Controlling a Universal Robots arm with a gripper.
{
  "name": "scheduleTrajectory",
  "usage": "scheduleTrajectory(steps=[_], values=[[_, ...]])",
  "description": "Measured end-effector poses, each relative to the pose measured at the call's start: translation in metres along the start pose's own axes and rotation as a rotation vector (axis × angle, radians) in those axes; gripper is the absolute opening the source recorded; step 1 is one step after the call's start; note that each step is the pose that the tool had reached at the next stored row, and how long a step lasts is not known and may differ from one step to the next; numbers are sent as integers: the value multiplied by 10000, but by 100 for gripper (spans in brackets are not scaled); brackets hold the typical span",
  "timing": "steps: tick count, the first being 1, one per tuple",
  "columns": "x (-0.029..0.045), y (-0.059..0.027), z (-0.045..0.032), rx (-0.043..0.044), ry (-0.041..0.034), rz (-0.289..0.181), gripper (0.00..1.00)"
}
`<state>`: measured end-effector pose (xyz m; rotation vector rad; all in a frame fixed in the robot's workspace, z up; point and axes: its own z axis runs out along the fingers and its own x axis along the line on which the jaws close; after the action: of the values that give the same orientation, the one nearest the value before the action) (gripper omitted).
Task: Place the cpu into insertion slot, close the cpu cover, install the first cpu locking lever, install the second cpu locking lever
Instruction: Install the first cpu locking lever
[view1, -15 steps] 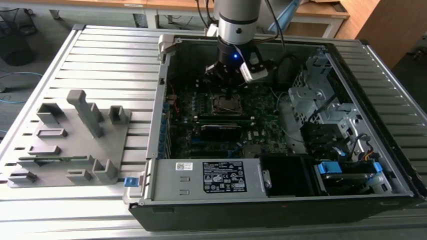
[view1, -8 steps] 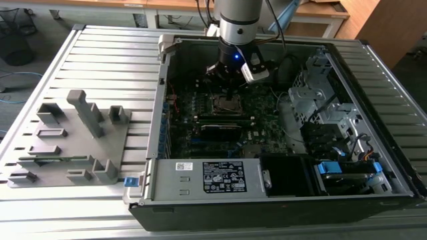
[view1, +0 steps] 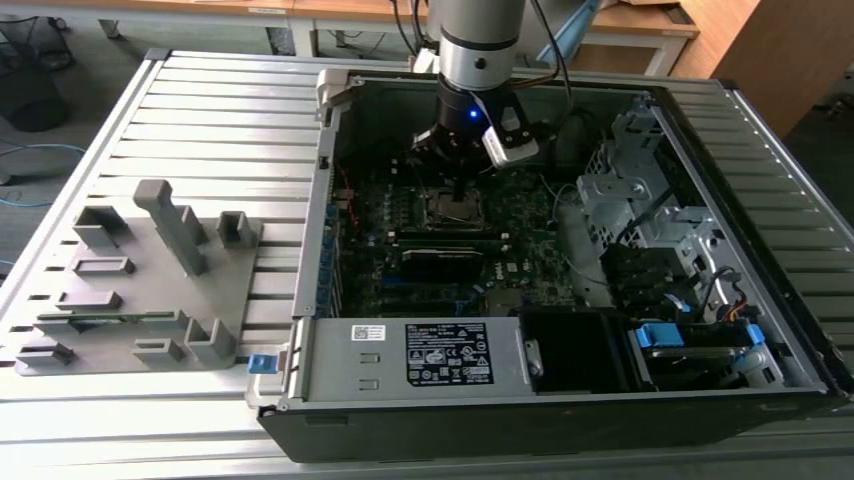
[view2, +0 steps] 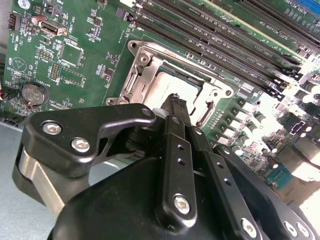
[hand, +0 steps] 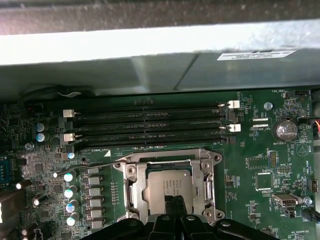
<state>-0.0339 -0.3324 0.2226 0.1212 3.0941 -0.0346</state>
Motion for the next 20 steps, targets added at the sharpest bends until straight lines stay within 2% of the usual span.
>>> scheduleTrajectory(steps=[8, 20], values=[[-1, -1, -17, 0, 0, 0, 11], [-6, -4, -135, 0, 0, 0, 11]])
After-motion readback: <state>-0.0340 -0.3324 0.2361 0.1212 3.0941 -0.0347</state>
